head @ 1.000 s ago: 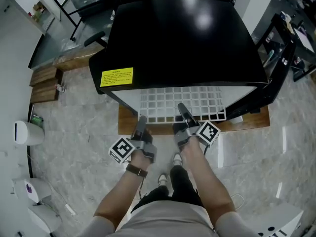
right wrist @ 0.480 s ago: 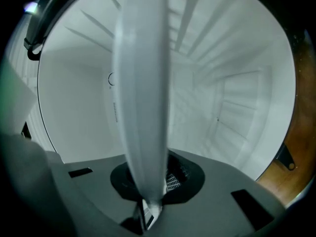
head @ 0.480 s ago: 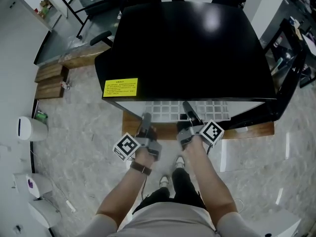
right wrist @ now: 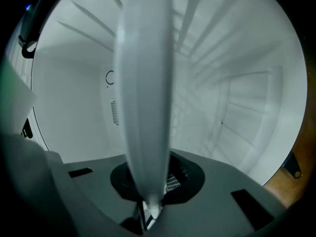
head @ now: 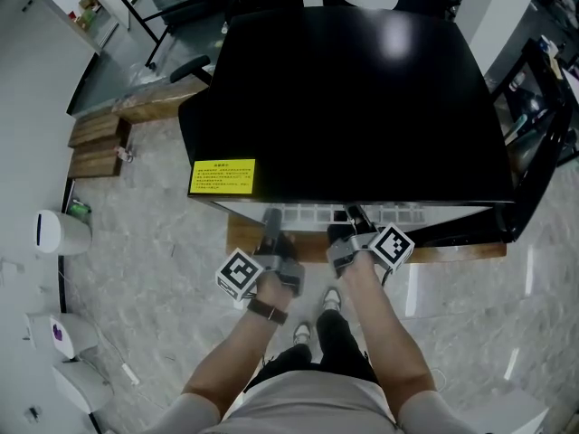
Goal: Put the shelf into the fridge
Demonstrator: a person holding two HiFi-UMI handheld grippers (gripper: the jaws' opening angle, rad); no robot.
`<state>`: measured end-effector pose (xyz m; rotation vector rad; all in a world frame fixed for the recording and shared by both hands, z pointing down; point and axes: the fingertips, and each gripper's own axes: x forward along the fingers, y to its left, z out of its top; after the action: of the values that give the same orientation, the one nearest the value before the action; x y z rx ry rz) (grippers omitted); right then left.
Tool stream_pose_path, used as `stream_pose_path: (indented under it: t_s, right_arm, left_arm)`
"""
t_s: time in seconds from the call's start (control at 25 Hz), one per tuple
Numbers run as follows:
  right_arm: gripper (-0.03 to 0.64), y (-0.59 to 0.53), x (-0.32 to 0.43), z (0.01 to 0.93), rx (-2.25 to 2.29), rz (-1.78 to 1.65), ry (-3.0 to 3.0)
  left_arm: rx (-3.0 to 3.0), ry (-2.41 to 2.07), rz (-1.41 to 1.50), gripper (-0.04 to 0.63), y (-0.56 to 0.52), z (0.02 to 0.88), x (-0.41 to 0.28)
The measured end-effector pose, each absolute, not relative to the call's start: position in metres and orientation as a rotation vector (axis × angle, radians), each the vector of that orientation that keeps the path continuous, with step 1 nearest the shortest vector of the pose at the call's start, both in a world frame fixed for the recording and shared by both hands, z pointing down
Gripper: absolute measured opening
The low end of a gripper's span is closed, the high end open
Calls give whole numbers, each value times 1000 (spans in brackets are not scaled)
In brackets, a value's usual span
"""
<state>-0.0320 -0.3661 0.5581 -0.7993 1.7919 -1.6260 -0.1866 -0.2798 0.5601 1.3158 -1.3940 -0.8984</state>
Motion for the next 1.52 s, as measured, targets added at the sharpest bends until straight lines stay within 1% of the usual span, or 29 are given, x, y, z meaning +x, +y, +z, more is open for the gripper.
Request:
stream_pose_path:
  t_s: [0.36,0.52,0.76,0.96,1.2,1.36,1.52]
  right_arm:
    - [44,-383,-34,560,-813,-1635,1800]
    - [44,-394,-37,560,-819,-1636,1803]
    - [44,-389,-29,585,-988,-1733,1788]
    - [48,-396,-39,553,-733,-1584,1824]
    - [54,-359,-26,559,-751,-1605,1813]
    - [52,-326,-16,558,-842,-1592,1901]
    - [49,-300,-10,542,-864,-1511,1997]
  left_arm:
    - [1344,-1399,-871,61,-278,556,-175]
    - [1369,-1336,-912,61,-283,547,-164]
    - [1398,-1378,-844,61,-282,550,-169]
    - [1436,-1350,-811,61,-280,550,-157]
    - [1534,-1309,-724,58,-264,544,-135]
    - [1616,-1296,-652,44,-249,535,-123]
    - [1708,-1324,-550,34,-232,522,-120]
